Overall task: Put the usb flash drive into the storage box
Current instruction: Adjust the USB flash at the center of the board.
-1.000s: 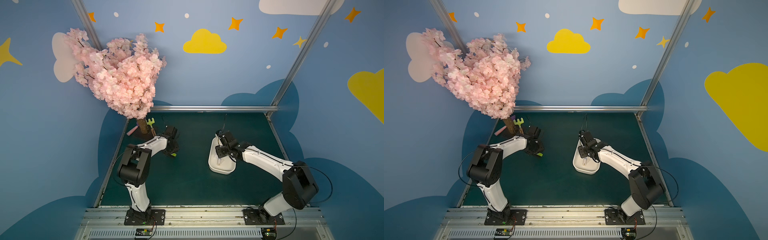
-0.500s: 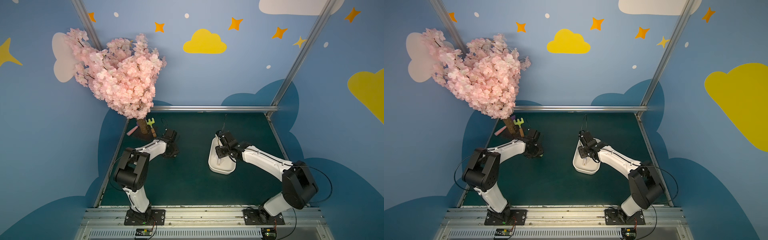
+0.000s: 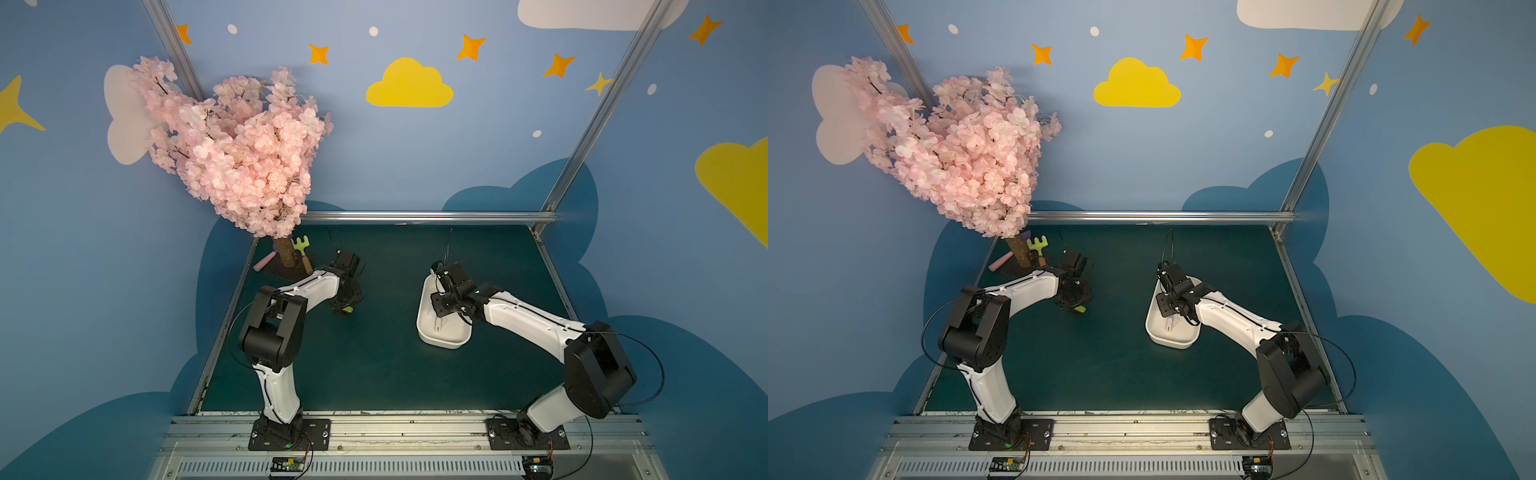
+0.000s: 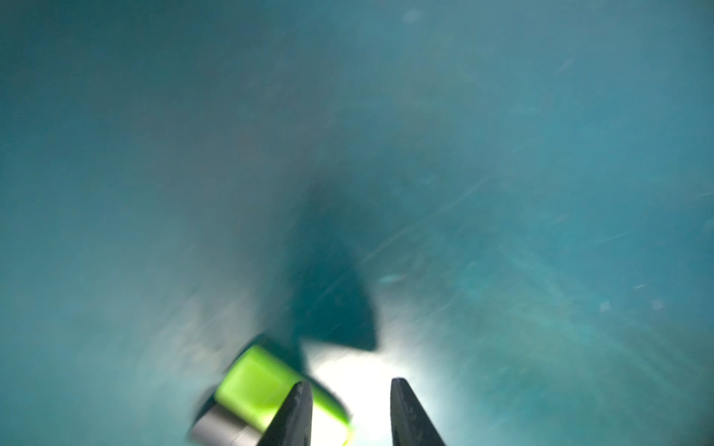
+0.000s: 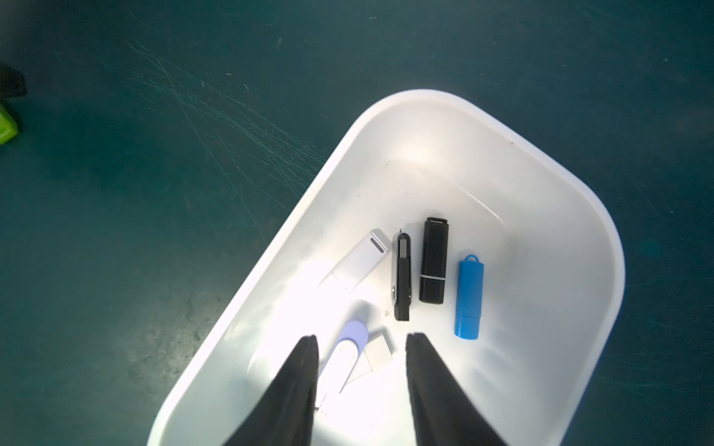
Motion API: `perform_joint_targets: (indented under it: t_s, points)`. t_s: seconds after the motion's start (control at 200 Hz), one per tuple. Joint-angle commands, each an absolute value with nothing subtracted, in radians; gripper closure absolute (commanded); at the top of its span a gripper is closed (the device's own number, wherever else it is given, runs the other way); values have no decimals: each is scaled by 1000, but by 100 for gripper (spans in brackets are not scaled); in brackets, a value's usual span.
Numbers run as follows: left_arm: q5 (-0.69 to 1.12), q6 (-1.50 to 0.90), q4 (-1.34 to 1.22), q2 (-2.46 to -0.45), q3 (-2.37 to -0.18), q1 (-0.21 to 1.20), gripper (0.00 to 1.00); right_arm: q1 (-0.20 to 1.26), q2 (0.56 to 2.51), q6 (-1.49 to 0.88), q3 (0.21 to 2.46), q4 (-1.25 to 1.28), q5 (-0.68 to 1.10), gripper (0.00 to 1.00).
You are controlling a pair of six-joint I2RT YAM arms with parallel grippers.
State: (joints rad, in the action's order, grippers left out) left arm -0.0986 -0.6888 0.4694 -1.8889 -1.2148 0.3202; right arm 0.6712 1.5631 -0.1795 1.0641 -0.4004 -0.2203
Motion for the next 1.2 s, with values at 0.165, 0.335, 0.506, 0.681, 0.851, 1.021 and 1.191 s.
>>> perform_joint_targets:
  t_s: [0.165,0.335,0.506,0.681,0.851,1.021,1.191]
  points:
    - [-108,-688,525,-1927,-1222,332,64,675,1573,-185,1101,-428,-236,58]
    - [-147,-676,554,-1876,-1202,329,64,674,1577,-187,1104,-432,-236,58]
    - [-161,-671,569,-1804,-1151,314,63,674,1573,-187,1102,-431,-239,58]
    - [-173,-650,589,-1750,-1103,294,63,675,1572,-188,1105,-433,-236,58]
    - [-165,-614,580,-1659,-1073,282,62,675,1578,-189,1106,-434,-234,58]
    - [-166,-600,611,-1648,-1094,272,62,674,1581,-188,1108,-436,-234,58]
    - [-180,-595,633,-1685,-1109,265,62,674,1585,-189,1111,-435,-234,58]
